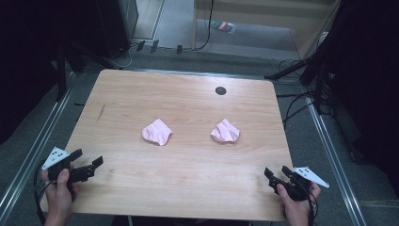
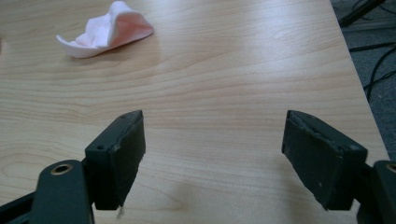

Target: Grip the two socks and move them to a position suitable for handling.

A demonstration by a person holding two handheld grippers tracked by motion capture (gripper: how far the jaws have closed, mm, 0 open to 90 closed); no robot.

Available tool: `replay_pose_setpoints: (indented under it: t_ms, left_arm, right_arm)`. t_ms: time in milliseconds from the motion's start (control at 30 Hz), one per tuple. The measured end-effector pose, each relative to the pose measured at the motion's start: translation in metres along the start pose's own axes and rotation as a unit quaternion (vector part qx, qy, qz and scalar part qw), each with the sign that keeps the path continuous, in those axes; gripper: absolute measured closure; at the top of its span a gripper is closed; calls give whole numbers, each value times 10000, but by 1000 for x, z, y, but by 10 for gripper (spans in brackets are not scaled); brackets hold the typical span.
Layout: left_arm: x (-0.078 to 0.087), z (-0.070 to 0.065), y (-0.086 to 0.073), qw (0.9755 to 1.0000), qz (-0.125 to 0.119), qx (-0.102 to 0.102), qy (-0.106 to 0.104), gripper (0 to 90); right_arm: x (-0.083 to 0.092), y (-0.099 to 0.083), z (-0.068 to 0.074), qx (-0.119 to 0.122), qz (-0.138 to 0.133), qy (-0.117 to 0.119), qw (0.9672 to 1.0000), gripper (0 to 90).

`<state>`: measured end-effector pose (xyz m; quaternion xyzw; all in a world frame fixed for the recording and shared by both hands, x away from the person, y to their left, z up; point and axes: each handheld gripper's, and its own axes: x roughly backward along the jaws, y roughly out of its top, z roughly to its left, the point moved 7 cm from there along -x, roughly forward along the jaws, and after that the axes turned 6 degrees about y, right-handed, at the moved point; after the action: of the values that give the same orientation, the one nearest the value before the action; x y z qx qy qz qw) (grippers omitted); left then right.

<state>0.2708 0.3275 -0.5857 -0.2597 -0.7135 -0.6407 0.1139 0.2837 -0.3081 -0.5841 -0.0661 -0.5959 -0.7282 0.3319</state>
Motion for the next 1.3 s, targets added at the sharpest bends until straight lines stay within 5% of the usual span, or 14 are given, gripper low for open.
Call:
replay_pose_setpoints:
  t_ms: [333, 633, 900, 1000, 1300]
  left_arm:
    - [0, 0, 0, 10000, 1, -14, 6, 67]
    - [0, 0, 0, 10000, -3, -7, -6, 67]
    - [-1, -1, 0, 10000, 30, -61, 19, 66]
    - [-1, -1, 0, 10000, 25, -61, 20, 66]
    - [-1, -1, 0, 10000, 22, -77, 34, 66]
  right_arm:
    - [-1, 13, 9, -107, -161, 209, 9996, 312]
    - [-14, 40, 41, 188, -205, 127, 9995, 366]
    - [-22, 53, 59, 338, -27, 283, 9990, 286]
    - [-31, 58, 66, 627, 41, 189, 9978, 269]
    - [-55, 71, 76, 685, 123, 233, 9973, 284]
